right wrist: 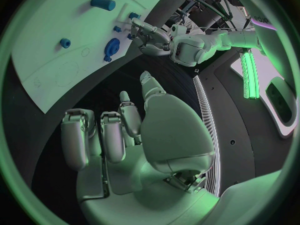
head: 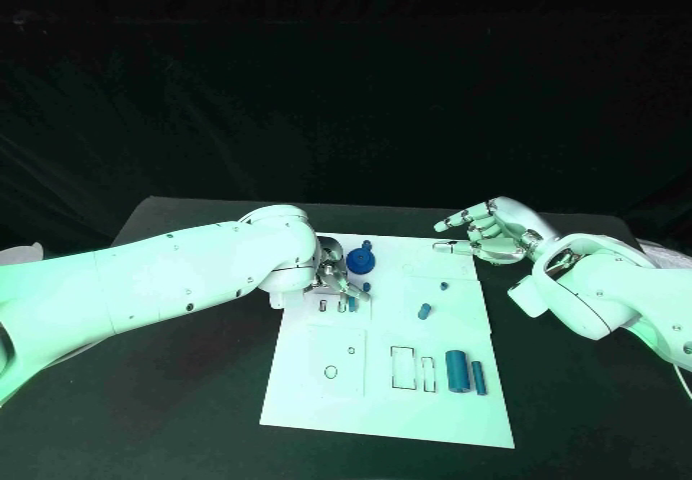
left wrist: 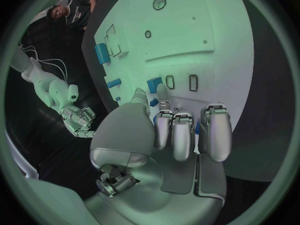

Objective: Assemble the parts on the task board

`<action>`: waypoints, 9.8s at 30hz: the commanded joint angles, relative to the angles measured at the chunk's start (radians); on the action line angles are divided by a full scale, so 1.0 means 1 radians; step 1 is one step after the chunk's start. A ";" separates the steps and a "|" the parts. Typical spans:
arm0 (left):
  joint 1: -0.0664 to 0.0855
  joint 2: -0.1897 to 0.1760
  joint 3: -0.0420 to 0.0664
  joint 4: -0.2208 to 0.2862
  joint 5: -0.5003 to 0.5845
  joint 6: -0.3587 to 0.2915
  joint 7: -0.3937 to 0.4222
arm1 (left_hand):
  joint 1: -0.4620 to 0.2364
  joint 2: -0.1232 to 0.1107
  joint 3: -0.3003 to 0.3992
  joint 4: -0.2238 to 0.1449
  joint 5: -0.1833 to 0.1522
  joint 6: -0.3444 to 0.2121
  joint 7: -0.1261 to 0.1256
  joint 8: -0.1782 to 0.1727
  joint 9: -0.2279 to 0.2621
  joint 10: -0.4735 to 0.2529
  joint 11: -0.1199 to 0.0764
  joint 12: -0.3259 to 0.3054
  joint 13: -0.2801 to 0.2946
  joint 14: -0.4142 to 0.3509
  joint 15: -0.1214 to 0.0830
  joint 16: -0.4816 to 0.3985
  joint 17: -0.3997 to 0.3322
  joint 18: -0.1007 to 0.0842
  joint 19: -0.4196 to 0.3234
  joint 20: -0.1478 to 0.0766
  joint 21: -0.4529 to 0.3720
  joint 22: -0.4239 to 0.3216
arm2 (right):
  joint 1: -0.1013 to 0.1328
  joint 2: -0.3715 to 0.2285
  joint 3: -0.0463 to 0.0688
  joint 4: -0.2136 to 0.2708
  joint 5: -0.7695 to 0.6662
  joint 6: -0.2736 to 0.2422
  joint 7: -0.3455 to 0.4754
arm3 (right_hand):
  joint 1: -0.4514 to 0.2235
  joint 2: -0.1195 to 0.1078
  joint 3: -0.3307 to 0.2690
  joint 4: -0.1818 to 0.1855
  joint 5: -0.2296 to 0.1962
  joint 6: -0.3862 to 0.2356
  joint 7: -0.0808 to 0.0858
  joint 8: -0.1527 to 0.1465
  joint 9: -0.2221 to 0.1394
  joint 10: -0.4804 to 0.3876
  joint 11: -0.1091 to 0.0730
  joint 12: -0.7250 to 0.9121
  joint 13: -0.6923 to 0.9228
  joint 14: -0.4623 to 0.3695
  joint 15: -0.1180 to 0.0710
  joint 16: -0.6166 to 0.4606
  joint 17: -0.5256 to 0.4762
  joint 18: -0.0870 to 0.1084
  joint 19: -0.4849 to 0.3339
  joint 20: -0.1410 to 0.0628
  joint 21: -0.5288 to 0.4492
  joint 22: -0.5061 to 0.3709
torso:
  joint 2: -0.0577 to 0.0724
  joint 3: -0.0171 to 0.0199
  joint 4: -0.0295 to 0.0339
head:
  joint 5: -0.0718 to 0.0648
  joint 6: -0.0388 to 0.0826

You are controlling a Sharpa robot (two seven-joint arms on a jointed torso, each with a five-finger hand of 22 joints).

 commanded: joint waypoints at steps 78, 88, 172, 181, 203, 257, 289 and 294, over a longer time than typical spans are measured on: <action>-0.044 -0.089 0.003 0.097 -0.097 -0.169 -0.014 | 0.051 -0.188 0.797 -0.165 0.117 -0.037 0.008 -0.040 0.096 0.017 0.000 -0.020 0.112 0.103 0.002 0.003 0.263 -0.017 0.026 0.004 -0.001 0.097 | -0.003 -0.001 0.000 -0.002 -0.005 0.008 -0.004 | 0.010 0.016 -0.009 -0.001 0.009 0.010 -0.002 0.005 0.002 0.003 -0.006 -0.004 0.017 0.080 -0.002 -0.003 0.159 0.010 -0.001 -0.002 -0.006 0.053 | -0.002 0.0094 0.0188 | -0.008 -0.007; -0.065 -0.077 0.003 0.097 -0.125 -0.174 -0.015 | 0.049 -0.191 0.799 -0.167 0.116 -0.037 0.008 -0.039 0.098 0.018 0.000 -0.018 0.114 0.103 0.002 0.003 0.263 -0.017 0.027 0.004 0.000 0.099 | -0.003 0.001 0.000 -0.002 -0.004 0.007 -0.002 | 0.010 0.016 -0.009 -0.001 0.009 0.010 -0.002 0.005 0.002 0.003 -0.006 -0.004 0.017 0.080 -0.002 -0.003 0.159 0.010 -0.001 -0.002 -0.006 0.053 | -0.003 0.0096 0.0174 | -0.007 -0.010; -0.067 -0.040 0.002 0.061 -0.104 -0.018 -0.028 | 0.024 -0.217 0.844 -0.203 0.128 -0.019 0.005 -0.026 0.115 0.025 -0.003 -0.014 0.118 0.103 0.001 0.003 0.263 -0.025 0.043 0.001 0.018 0.133 | -0.007 0.008 0.000 -0.003 0.000 0.023 0.001 | 0.012 0.019 -0.013 -0.001 0.009 0.011 -0.002 0.005 0.003 0.002 -0.006 -0.005 0.015 0.079 -0.002 -0.005 0.157 0.010 -0.002 -0.003 -0.007 0.051 | -0.003 0.0094 0.0168 | -0.004 -0.034; -0.067 -0.035 0.001 0.054 -0.093 -0.018 -0.029 | -0.030 -0.214 0.801 -0.191 0.123 0.002 -0.008 -0.019 0.124 0.032 -0.011 -0.006 0.126 0.103 -0.004 0.003 0.263 -0.026 0.046 -0.002 0.022 0.142 | -0.006 0.007 0.000 -0.001 0.000 0.023 0.001 | 0.012 0.019 -0.013 -0.001 0.009 0.011 -0.002 0.005 0.003 0.002 -0.006 -0.005 0.015 0.079 -0.002 -0.005 0.157 0.010 -0.002 -0.003 -0.007 0.051 | -0.003 0.0092 0.0180 | -0.005 -0.035; -0.067 -0.027 0.001 0.036 -0.091 -0.021 -0.042 | -0.133 -0.177 0.563 -0.100 0.121 0.031 -0.020 -0.016 0.139 0.036 -0.021 0.000 0.134 0.103 -0.015 0.003 0.263 -0.029 0.051 -0.013 0.026 0.153 | -0.006 0.003 0.000 0.005 0.012 0.028 -0.001 | 0.013 0.020 -0.015 -0.002 0.009 0.011 -0.002 0.005 0.003 0.001 -0.006 -0.007 0.013 0.079 -0.003 -0.006 0.155 0.011 -0.003 -0.003 -0.008 0.049 | -0.003 0.0094 0.0182 | -0.006 -0.038; -0.067 -0.032 0.004 0.021 -0.092 -0.045 -0.039 | -0.252 -0.122 0.098 -0.002 -0.003 0.067 -0.030 -0.014 0.153 0.049 -0.029 0.011 0.147 0.103 -0.020 0.003 0.263 -0.039 0.074 -0.017 0.050 0.200 | -0.006 0.001 0.000 0.006 0.010 0.028 0.001 | 0.015 0.020 -0.017 -0.004 0.009 0.010 -0.002 0.004 0.003 0.001 -0.006 -0.008 0.012 0.079 -0.003 -0.007 0.155 0.011 -0.002 -0.003 -0.008 0.049 | -0.003 0.0083 0.0179 | -0.006 -0.039; 0.025 -0.079 0.098 -0.054 0.001 0.040 -0.011 | -0.064 -0.076 0.033 -0.005 0.002 -0.080 0.060 -0.183 0.005 -0.151 0.049 -0.263 -0.130 0.103 0.042 0.003 0.263 -0.003 0.000 0.041 -0.056 0.053 | -0.007 0.014 -0.002 -0.022 0.017 0.033 0.000 | 0.014 0.021 -0.019 -0.004 0.009 0.010 -0.002 0.004 0.003 -0.001 -0.006 -0.010 0.010 0.078 -0.003 -0.009 0.151 0.012 -0.005 -0.003 -0.010 0.045 | -0.002 0.0067 0.0163 | -0.012 -0.022; 0.026 -0.018 0.078 -0.154 -0.030 0.065 0.004 | -0.051 -0.072 0.040 -0.004 0.002 -0.060 0.054 -0.177 -0.003 -0.136 0.045 -0.246 -0.119 0.103 0.039 0.003 0.263 -0.006 0.006 0.040 -0.049 0.063 | -0.008 0.017 -0.002 -0.023 0.017 0.033 0.001 | 0.014 0.021 -0.019 -0.004 0.009 0.010 -0.002 0.004 0.003 -0.001 -0.006 -0.010 0.010 0.078 -0.003 -0.009 0.151 0.012 -0.005 -0.003 -0.010 0.045 | -0.001 0.0069 0.0160 | -0.011 -0.020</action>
